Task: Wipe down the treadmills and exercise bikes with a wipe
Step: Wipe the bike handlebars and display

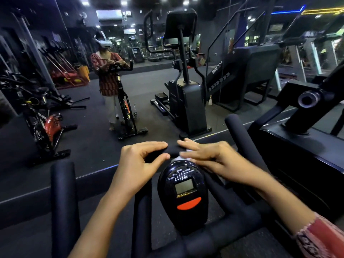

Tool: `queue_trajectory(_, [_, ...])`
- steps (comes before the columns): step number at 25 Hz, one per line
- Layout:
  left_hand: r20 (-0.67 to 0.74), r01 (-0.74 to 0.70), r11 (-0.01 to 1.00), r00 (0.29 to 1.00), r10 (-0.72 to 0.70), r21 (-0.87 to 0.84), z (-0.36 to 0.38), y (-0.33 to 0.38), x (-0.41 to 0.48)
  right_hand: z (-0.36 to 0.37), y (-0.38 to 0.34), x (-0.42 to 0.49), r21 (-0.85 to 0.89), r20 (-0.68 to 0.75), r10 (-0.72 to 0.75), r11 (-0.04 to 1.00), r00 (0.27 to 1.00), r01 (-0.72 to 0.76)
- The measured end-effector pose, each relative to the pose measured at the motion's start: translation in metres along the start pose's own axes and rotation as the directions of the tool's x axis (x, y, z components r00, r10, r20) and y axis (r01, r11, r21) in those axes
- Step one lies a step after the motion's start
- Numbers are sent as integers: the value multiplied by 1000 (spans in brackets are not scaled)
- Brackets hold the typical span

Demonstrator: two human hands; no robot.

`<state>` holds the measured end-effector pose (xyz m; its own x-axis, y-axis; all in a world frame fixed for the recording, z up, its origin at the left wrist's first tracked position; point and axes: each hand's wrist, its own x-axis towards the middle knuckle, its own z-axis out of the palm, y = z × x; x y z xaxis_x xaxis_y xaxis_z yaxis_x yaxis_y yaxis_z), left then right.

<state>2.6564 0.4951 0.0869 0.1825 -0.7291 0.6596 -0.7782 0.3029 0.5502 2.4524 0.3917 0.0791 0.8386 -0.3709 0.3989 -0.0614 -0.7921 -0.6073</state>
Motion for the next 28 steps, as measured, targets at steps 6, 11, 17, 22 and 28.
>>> queue_trajectory(6, [29,-69,996,997,67,60,-3,-3,-5,17,-5,-3,-109,-86,18,994,996,-27])
queue_trajectory(11, [49,-79,994,996,75,80,-4,-2,-16,-3,-5,-43,-118,-56,47,992,997,-53])
queue_trajectory(17, [59,-149,971,988,140,189,-7,-2,-43,20,-14,-1,-166,-152,72,981,986,-97])
queue_trajectory(22, [113,-136,962,987,112,235,-7,-1,-73,32,-8,-64,-314,-64,88,944,994,-103])
queue_trajectory(28, [130,-101,963,989,70,251,-8,4,-108,42,-27,-116,-208,-251,155,955,955,-210])
